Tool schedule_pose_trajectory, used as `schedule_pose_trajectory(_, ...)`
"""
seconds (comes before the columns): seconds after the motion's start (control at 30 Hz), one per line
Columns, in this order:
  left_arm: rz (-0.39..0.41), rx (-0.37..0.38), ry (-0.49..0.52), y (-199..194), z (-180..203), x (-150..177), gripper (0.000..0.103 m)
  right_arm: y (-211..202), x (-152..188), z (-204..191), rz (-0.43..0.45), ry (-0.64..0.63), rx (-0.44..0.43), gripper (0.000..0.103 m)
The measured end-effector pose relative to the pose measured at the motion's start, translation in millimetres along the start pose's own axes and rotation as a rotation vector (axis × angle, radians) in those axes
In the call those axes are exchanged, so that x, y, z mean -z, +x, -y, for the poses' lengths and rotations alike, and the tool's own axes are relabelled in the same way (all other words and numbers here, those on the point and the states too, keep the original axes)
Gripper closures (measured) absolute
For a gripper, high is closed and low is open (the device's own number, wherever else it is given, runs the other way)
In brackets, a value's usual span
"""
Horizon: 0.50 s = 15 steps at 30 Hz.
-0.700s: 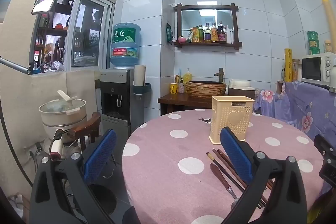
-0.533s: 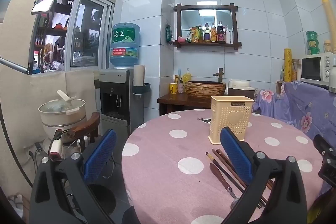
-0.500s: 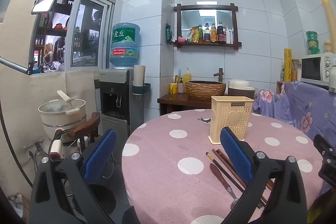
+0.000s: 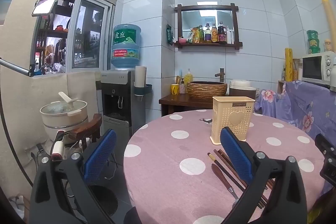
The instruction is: Organize utensils
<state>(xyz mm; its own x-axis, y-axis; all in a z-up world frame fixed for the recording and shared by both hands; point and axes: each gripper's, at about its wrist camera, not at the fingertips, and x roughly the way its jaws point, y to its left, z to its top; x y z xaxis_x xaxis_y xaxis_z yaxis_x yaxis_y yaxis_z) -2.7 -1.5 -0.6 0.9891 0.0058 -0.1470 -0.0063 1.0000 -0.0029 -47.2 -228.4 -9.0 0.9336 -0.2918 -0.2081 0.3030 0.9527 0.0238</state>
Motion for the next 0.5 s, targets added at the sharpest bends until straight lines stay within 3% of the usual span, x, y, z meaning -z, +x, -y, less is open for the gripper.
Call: schedule_pose_trajectory(0.5, 0.001, -0.005, 0.005, 2.2, -2.7, 1.3, 0.005, -0.6, -1.1, 0.6, 0.0, 0.001, 0.0, 0.005)
